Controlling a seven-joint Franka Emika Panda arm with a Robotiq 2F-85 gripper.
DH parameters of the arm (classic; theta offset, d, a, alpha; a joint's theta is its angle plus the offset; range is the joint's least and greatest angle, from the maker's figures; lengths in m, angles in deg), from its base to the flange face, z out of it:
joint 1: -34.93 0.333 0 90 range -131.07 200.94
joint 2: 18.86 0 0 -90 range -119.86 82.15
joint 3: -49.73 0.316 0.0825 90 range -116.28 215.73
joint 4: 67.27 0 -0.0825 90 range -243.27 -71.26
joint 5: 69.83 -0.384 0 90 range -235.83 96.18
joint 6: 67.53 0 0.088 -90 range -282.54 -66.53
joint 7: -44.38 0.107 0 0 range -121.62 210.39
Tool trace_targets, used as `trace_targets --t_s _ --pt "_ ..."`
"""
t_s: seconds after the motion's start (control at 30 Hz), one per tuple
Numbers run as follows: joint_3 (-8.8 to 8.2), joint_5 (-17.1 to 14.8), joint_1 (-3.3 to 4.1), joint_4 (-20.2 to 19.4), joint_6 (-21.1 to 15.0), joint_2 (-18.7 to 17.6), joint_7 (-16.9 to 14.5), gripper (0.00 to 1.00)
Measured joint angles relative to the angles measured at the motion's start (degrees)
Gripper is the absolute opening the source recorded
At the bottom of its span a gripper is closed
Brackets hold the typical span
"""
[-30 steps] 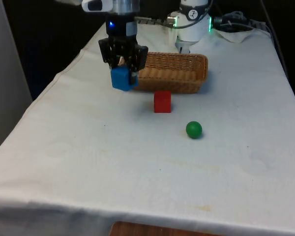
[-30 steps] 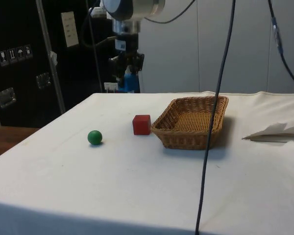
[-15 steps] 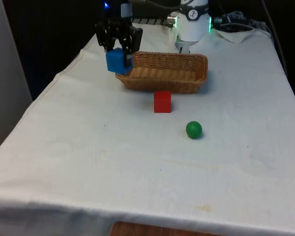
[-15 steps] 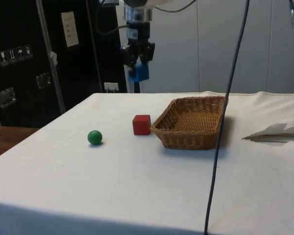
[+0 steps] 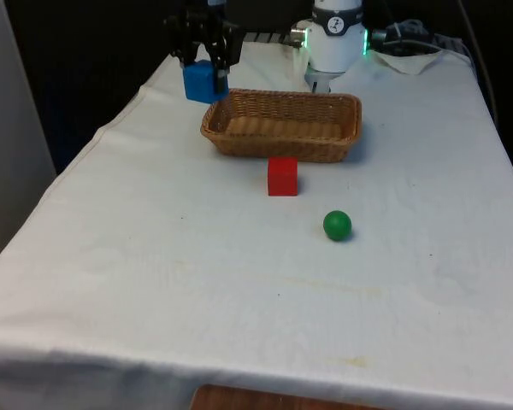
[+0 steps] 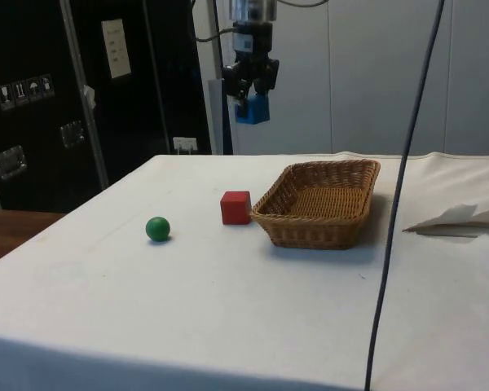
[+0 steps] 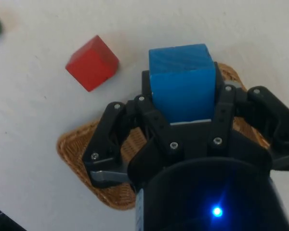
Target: Place all non-red objects into the basket.
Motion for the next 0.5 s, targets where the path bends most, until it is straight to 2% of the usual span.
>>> trace_targets --t_s 0.5 --pt "-0.69 4.81 0.00 -6.25 -1.20 5.73 1.32 0.02"
